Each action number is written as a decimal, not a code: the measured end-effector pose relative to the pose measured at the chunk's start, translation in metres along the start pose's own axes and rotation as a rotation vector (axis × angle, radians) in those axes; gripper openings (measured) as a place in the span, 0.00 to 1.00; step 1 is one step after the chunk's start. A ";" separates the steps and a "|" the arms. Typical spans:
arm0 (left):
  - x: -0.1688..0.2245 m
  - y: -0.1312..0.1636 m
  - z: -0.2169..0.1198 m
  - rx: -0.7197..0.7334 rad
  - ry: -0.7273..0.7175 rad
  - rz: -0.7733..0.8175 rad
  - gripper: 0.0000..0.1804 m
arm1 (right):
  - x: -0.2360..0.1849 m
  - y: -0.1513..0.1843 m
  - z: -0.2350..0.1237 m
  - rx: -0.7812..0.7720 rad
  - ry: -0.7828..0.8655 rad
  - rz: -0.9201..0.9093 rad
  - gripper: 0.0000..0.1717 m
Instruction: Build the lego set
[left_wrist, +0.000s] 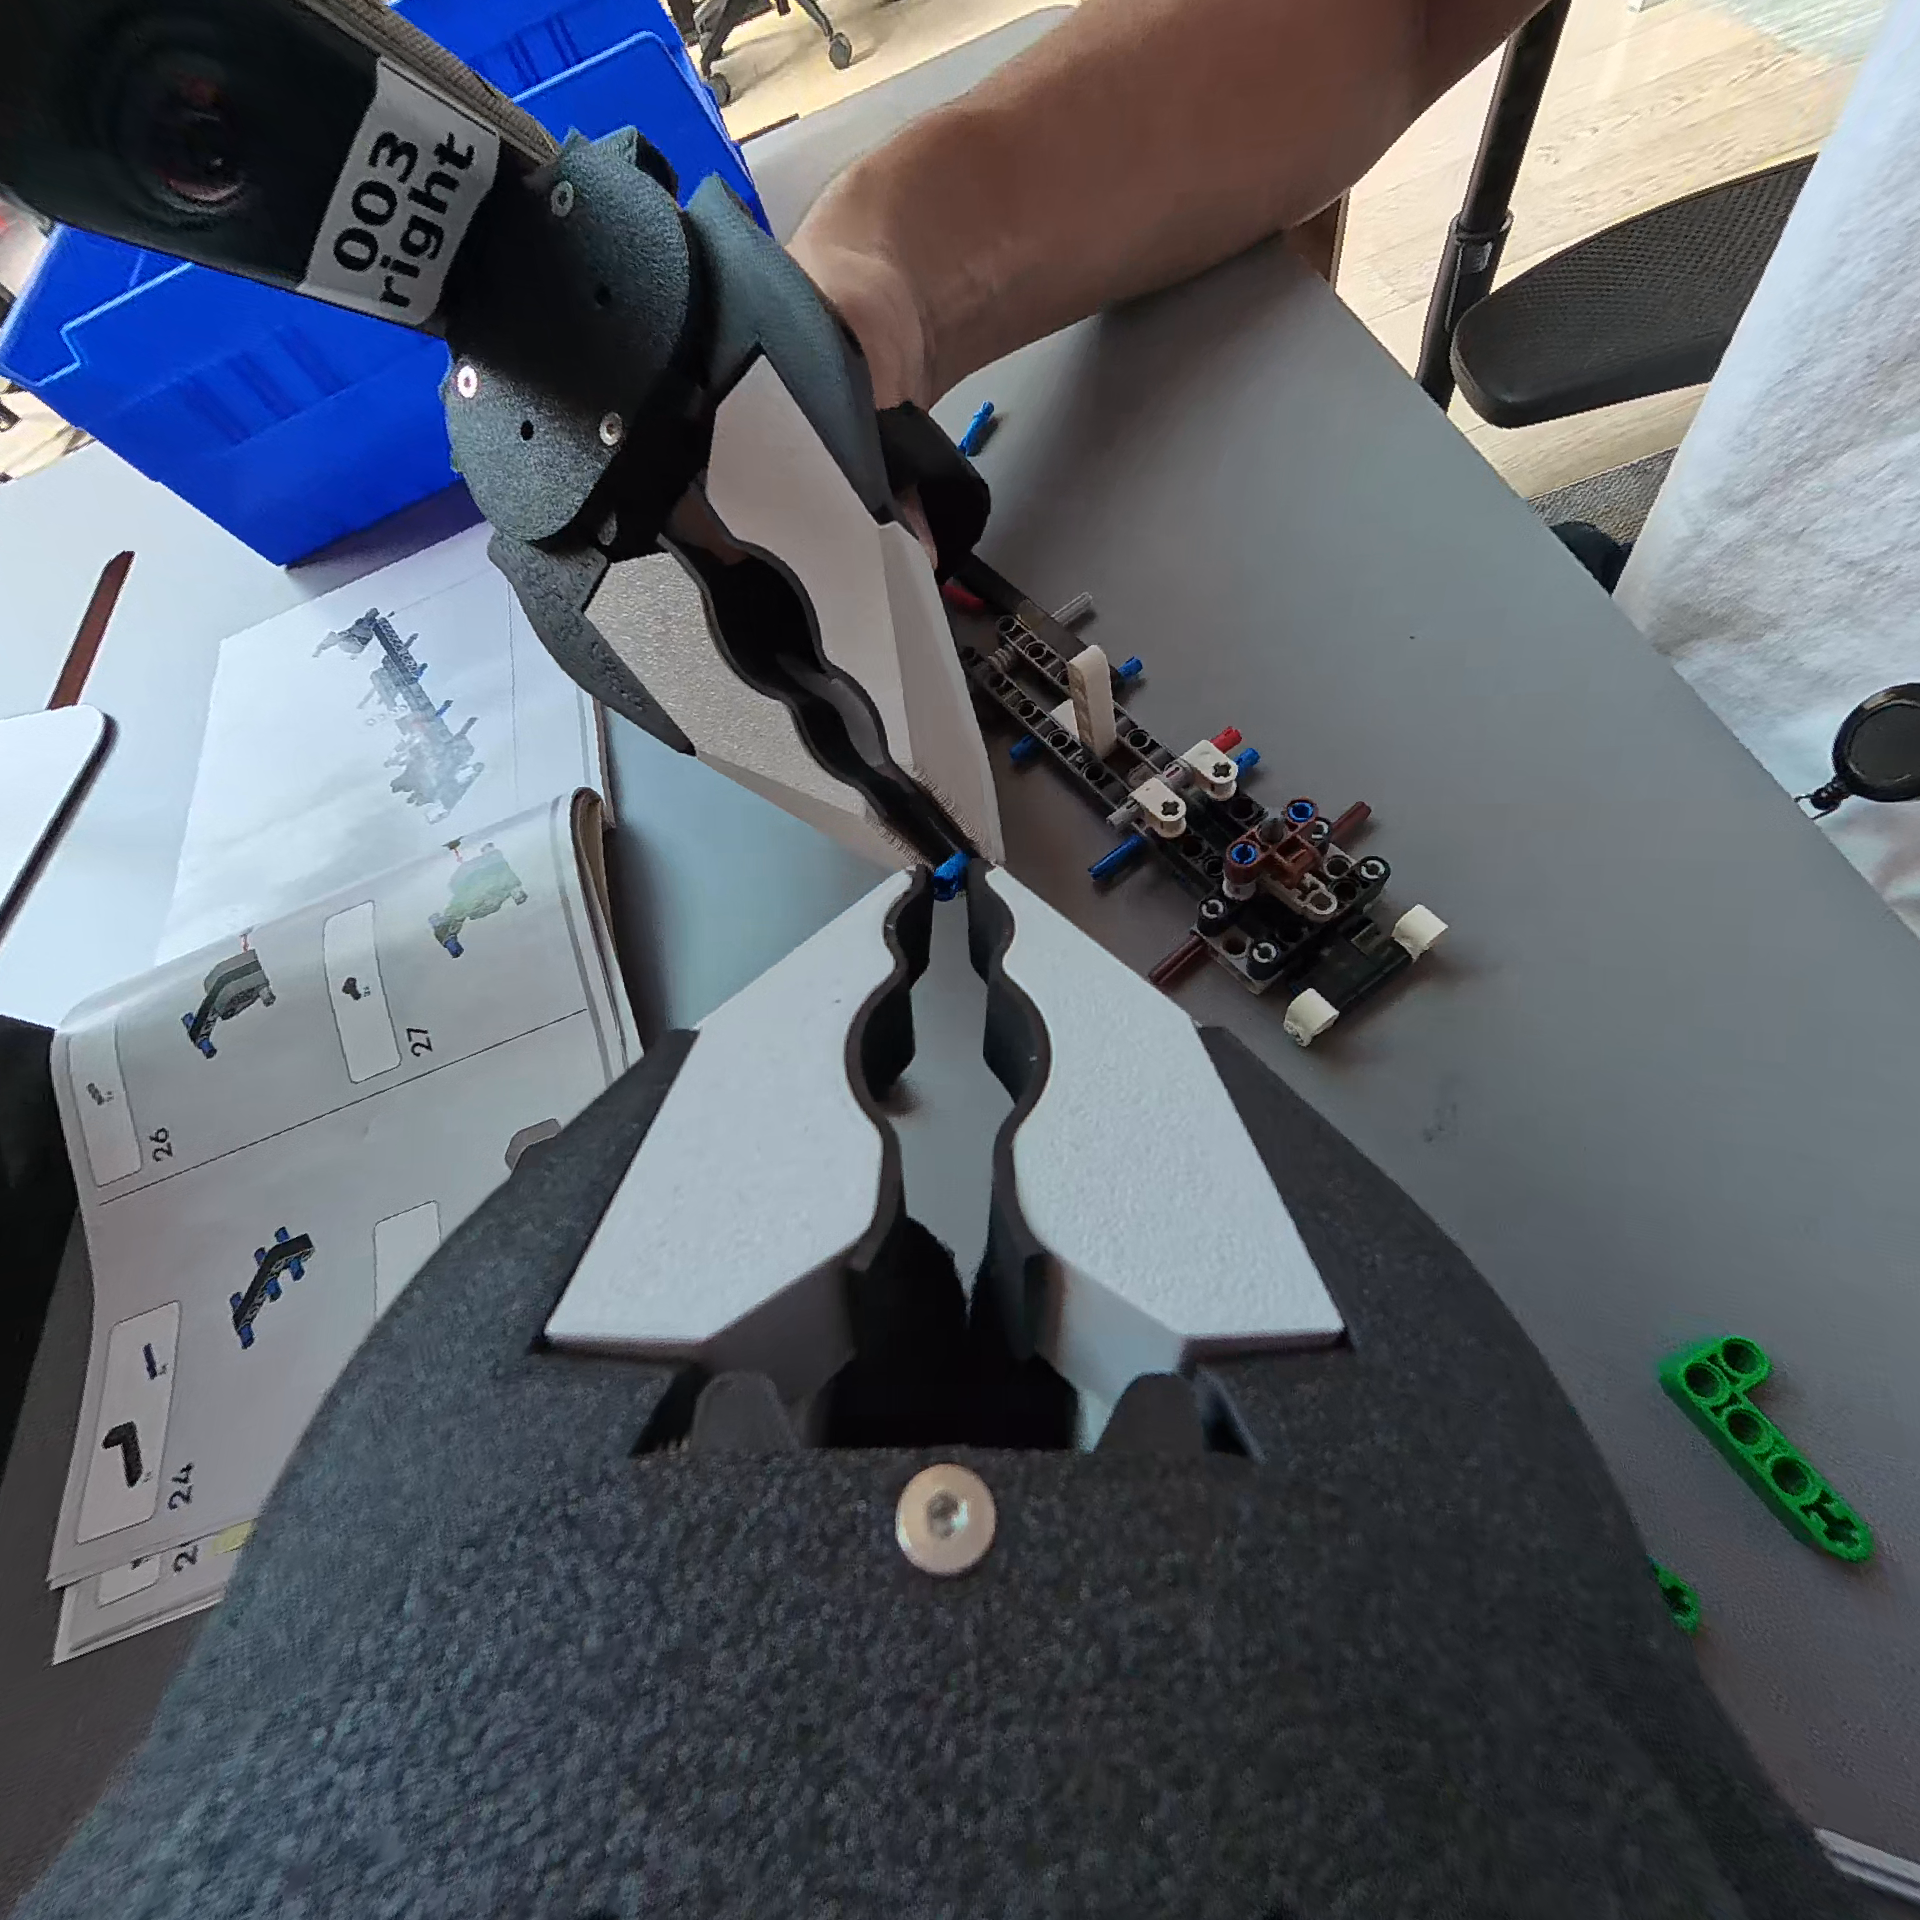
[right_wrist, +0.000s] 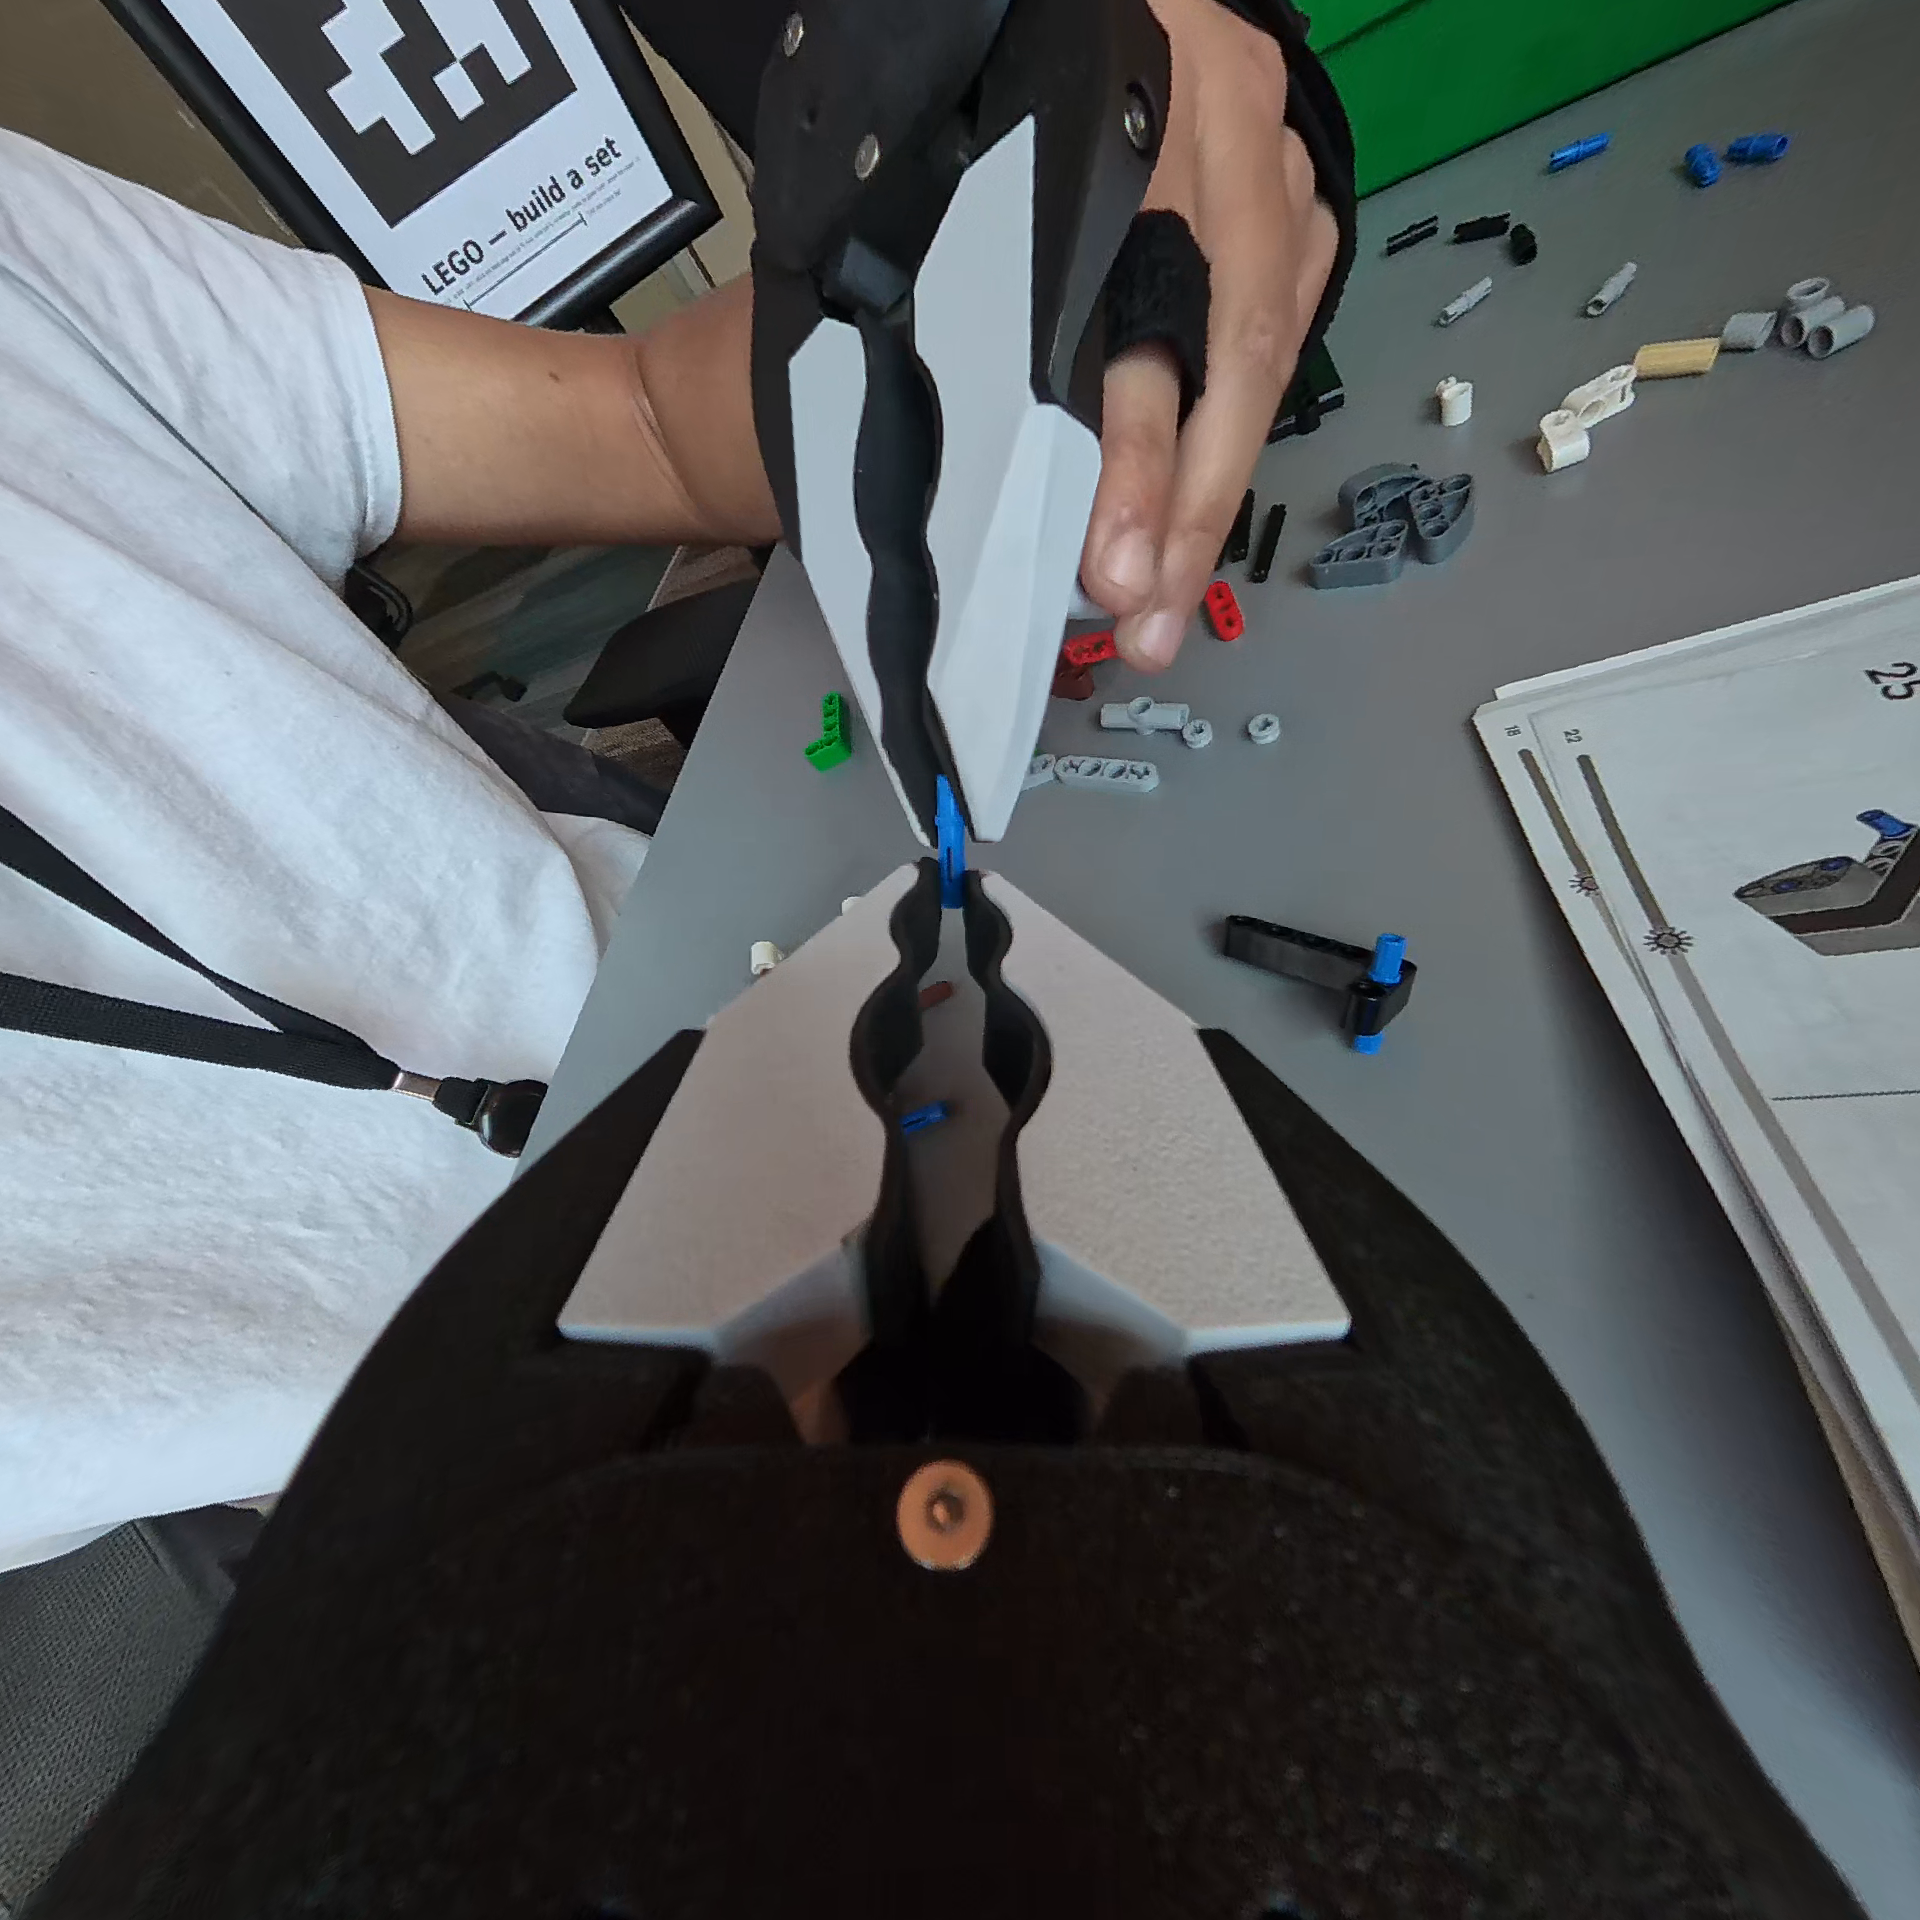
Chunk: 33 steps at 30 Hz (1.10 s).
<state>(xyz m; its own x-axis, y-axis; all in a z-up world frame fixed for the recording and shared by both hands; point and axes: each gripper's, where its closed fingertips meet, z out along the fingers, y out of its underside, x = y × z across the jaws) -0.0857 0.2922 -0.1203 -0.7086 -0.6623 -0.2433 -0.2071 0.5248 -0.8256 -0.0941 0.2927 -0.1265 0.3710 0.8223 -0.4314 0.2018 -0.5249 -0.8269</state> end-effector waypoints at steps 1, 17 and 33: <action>0.000 0.000 0.000 0.002 0.009 -0.011 0.02 | 0.000 0.000 0.000 -0.002 0.002 -0.004 0.02; -0.049 0.051 -0.014 -0.235 -0.133 -0.467 0.02 | 0.065 0.007 -0.024 -0.109 0.532 -0.251 0.09; -0.052 0.062 0.004 -0.177 -0.173 -0.866 0.02 | 0.089 0.017 -0.016 -0.266 0.737 -0.283 0.04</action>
<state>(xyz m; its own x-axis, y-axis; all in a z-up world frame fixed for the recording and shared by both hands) -0.0592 0.3570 -0.1607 -0.1475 -0.9280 0.3421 -0.7322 -0.1300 -0.6686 -0.0430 0.3537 -0.1730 0.7539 0.6249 0.2028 0.5497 -0.4308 -0.7157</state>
